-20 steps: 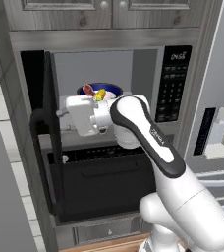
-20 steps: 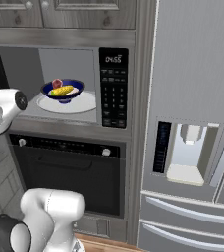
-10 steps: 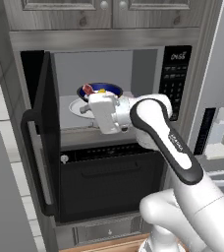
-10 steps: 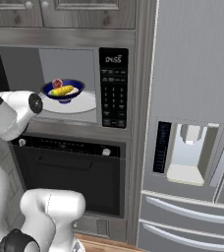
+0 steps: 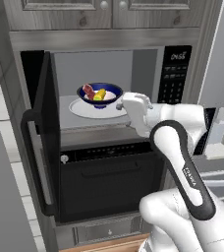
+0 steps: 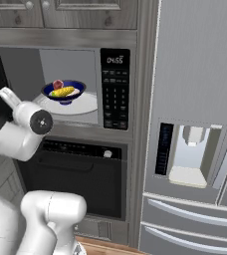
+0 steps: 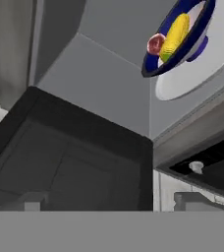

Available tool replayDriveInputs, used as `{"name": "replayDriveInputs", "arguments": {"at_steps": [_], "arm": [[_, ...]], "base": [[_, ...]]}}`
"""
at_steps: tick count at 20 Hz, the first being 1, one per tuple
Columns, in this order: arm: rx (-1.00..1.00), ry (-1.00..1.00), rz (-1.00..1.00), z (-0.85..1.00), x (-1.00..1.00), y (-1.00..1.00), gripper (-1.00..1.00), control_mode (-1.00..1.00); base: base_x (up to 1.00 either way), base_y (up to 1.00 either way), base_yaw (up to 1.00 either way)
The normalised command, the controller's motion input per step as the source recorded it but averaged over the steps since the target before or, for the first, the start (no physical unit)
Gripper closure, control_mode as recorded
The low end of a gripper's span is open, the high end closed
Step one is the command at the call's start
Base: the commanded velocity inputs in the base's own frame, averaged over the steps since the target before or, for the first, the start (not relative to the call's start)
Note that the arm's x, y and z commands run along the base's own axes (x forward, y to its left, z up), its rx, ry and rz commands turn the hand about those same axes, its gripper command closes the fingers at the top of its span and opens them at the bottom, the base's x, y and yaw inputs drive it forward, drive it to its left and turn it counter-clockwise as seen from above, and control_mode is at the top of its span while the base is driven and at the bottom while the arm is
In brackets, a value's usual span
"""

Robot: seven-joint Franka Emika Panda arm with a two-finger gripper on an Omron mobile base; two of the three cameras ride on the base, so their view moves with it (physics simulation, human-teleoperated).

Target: The microwave is finished heating the steak and corn. Take the bowl containing the food and place it on the dining counter.

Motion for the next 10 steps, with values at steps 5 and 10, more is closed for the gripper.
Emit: {"name": "replayDriveInputs", "arguments": {"at_steps": [5, 10], "arm": [[-0.10, 0.39, -0.45, 0.00, 0.20, -1.00, -1.00, -1.00], [-0.04, 0.46, -0.11, 0.00, 0.40, -0.88, -1.00, -1.00]], "base": [[0.00, 0.00, 0.00], [0.00, 0.00, 0.00]]}}
